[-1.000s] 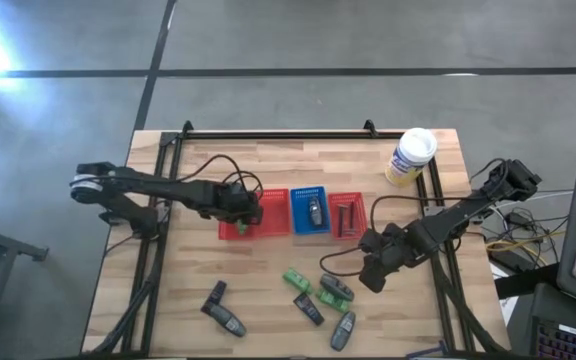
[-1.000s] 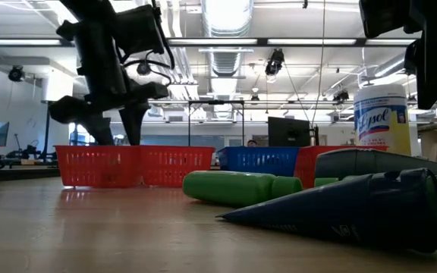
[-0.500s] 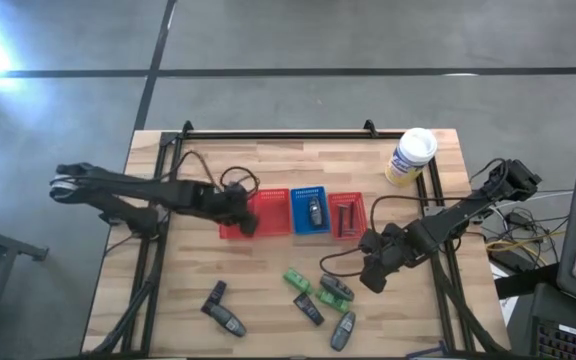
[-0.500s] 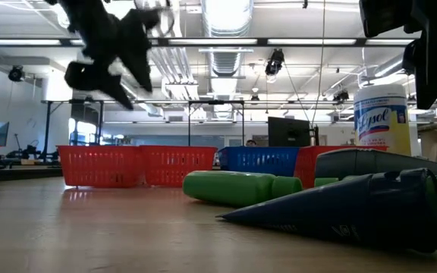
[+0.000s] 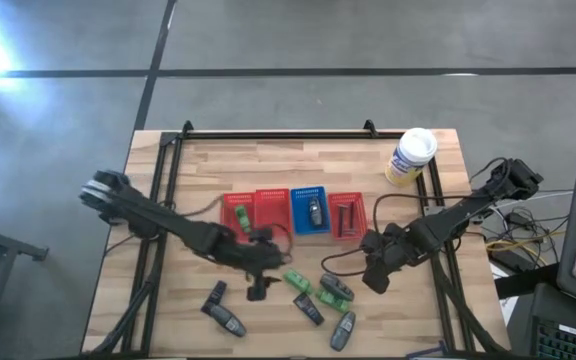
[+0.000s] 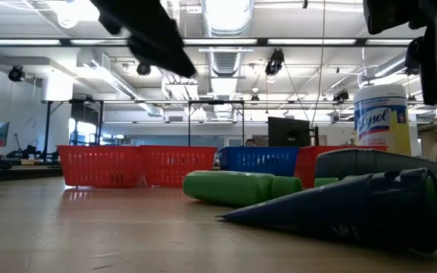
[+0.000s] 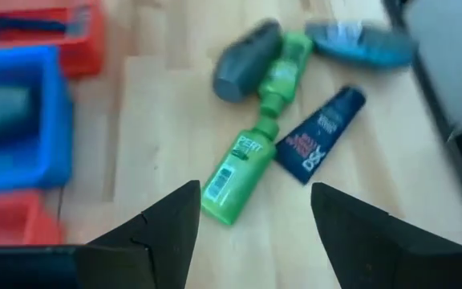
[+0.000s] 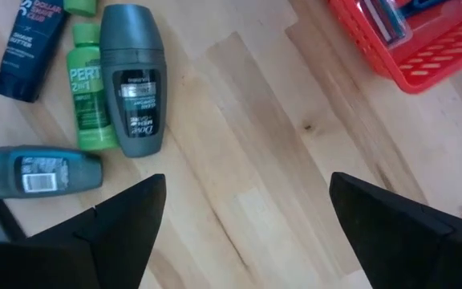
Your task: Pick & Place Travel size toiletries
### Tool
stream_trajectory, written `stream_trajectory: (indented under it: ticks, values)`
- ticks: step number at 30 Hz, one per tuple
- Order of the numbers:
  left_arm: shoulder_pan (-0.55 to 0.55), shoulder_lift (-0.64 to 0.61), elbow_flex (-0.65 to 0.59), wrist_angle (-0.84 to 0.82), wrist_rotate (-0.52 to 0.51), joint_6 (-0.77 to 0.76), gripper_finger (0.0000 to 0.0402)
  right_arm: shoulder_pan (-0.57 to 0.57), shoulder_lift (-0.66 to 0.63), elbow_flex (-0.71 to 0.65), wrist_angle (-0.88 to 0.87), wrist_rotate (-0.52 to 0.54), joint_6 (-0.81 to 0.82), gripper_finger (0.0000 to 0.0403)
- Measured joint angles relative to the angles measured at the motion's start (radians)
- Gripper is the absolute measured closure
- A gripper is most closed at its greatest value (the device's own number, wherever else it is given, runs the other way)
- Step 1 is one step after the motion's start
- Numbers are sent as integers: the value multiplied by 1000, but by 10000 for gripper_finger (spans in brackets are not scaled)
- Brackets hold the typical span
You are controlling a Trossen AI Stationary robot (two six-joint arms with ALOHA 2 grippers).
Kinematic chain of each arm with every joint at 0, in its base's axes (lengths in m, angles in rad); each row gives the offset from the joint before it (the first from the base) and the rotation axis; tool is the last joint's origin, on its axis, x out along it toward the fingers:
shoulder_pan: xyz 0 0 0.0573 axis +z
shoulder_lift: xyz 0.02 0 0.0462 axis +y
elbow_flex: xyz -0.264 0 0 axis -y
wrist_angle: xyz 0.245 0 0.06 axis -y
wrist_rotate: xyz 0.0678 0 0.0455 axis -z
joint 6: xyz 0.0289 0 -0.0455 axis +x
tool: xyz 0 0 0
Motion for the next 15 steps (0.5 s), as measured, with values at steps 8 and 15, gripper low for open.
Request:
stream_trajectory:
  ticks: [8, 15]
  values:
    - [47, 235, 209, -60, 58, 313, 157, 2, -120, 0, -50, 4, 100, 37]
    - [65, 374, 314, -146, 163, 423, 156, 2, -196, 0, -104, 33, 141, 37]
